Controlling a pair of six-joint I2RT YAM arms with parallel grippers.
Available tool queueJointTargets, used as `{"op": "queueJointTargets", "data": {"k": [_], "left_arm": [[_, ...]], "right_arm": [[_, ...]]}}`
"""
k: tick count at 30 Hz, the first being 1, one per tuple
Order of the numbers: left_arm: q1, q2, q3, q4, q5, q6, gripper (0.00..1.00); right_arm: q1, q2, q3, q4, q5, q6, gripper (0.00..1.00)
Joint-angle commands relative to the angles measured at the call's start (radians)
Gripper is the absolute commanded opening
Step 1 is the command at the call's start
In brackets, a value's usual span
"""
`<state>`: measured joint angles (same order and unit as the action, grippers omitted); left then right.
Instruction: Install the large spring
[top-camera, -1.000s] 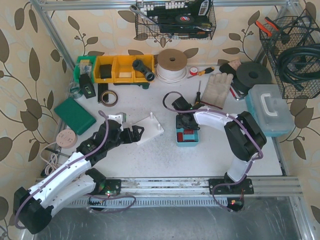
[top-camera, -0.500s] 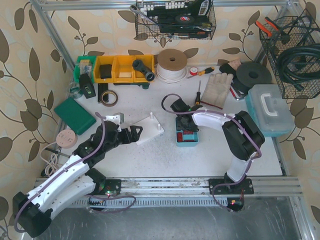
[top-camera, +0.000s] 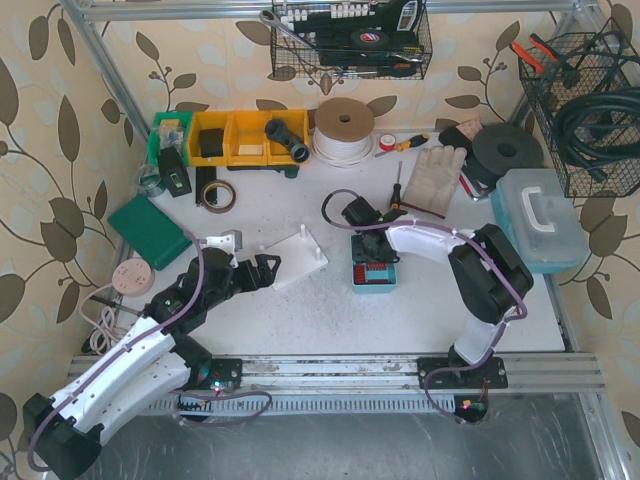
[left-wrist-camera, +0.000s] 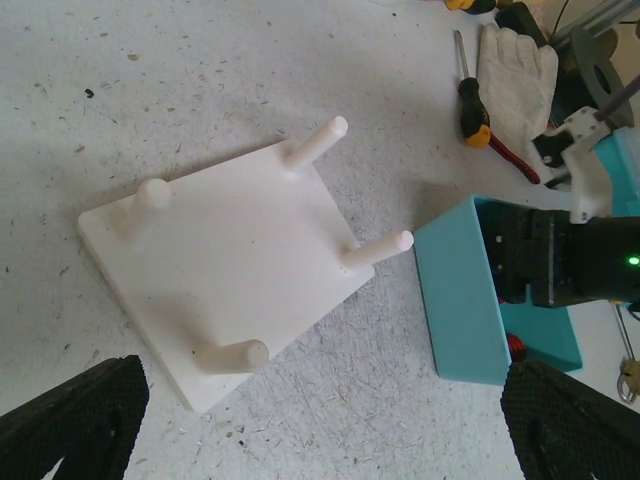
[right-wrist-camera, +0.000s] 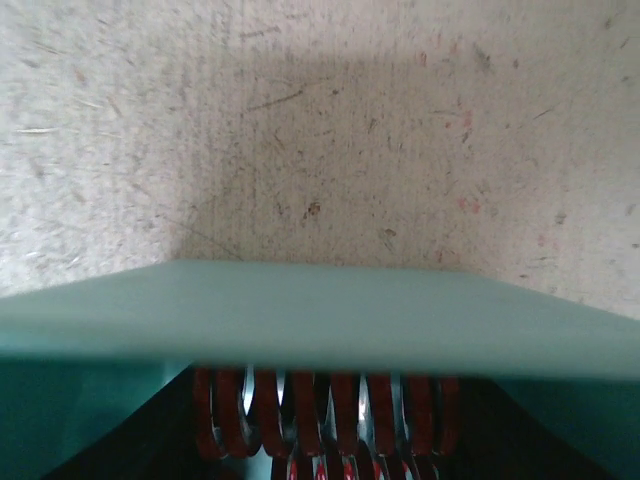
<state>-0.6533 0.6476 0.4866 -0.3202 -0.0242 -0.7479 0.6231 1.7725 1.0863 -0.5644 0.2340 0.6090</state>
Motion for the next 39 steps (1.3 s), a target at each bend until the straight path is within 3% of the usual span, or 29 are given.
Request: {"op": "queueJointTargets", "data": {"k": [1,4,9,11,13,17,19,25,31,39], "left_arm": [[0.009,0.003,0.007,0.007,0.018,-0.011,0.99],[0.008,0.039,0.038,0.010,0.076,0.015,0.98],[0.014,0.122,0.118,0.021,0.171,0.034,0.97],[0.029,0.171,0.153,0.063,0.259,0.015,0.96],[0.046,0.231,0.199,0.119,0.370,-0.003,0.94],[0.053,0.371,0.329,0.188,0.602,-0.021,0.93],[0.053,0.432,0.370,0.264,0.725,-0.066,0.92],[-0.006,0.539,0.369,0.519,0.900,-0.220,0.92],[-0.106,0.595,0.301,0.649,0.888,-0.283,0.91],[-0.138,0.600,0.238,0.748,0.848,-0.313,0.87]], "right_arm": [[0.009,-0.112,0.000,-0.046,0.000,-0.096,0.18],[0.011,-0.197,-0.014,-0.055,-0.013,-0.164,0.17],[0.015,-0.396,-0.076,0.041,-0.199,-0.325,0.17],[0.020,-0.508,-0.148,0.136,-0.344,-0.397,0.21],[0.038,-0.619,-0.219,0.240,-0.388,-0.444,0.26],[0.112,-0.848,-0.414,0.493,-0.338,-0.634,0.16],[0.118,-0.918,-0.451,0.513,-0.381,-0.723,0.14],[0.124,-0.911,-0.424,0.459,-0.517,-0.849,0.11],[0.165,-0.902,-0.428,0.512,-0.478,-0.884,0.09],[0.181,-0.888,-0.411,0.517,-0.439,-0.882,0.07]]}}
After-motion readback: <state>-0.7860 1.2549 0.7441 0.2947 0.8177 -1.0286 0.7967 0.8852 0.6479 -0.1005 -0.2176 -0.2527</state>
